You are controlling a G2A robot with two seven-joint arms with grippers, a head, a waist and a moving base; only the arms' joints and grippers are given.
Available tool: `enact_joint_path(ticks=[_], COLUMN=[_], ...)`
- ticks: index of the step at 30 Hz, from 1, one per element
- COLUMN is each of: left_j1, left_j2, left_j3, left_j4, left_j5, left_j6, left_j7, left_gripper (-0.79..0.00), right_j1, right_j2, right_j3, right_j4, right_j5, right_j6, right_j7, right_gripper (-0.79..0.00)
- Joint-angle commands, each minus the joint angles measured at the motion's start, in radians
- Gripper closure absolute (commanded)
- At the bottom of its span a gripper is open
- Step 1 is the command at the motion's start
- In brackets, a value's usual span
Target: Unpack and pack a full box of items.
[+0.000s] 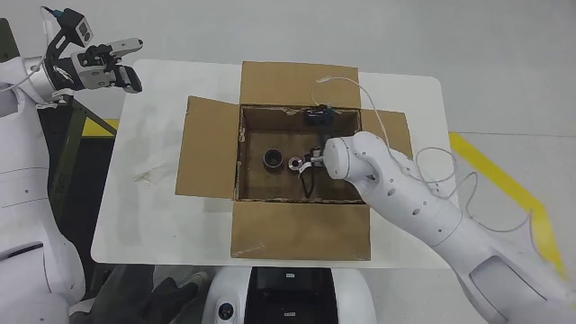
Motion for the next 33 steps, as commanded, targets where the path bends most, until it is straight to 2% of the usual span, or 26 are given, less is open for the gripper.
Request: enact_joint_path(ticks=[1, 16, 27, 33], left_j1=[0.000, 0.000, 0.000, 0.000], left_j2=[0.000, 0.000, 0.000, 0.000], left_j3=[0.000, 0.000, 0.000, 0.000], left_j4=[0.000, 0.000, 0.000, 0.000], left_j5=[0.000, 0.000, 0.000, 0.000], left_j6=[0.000, 0.000, 0.000, 0.000], left_j7=[0.000, 0.000, 0.000, 0.000], left_gripper=[-0.785, -0.785, -0.785, -0.785], right_j1=[-0.002, -0.062, -0.157, -0.217], right_j2=[0.000, 0.029, 0.062, 0.079], right_j3=[0.005, 0.082, 0.203, 0.279], right_j4=[-0.011, -0.179, -0.373, -0.469], right_j5=[-0.012, -0.160, -0.244, -0.249], right_j6=[0.003, -0.007, -0.025, -0.082], right_j7=[0.004, 0.049, 0.072, 0.083], right_gripper=[0.000, 0.000, 0.000, 0.000])
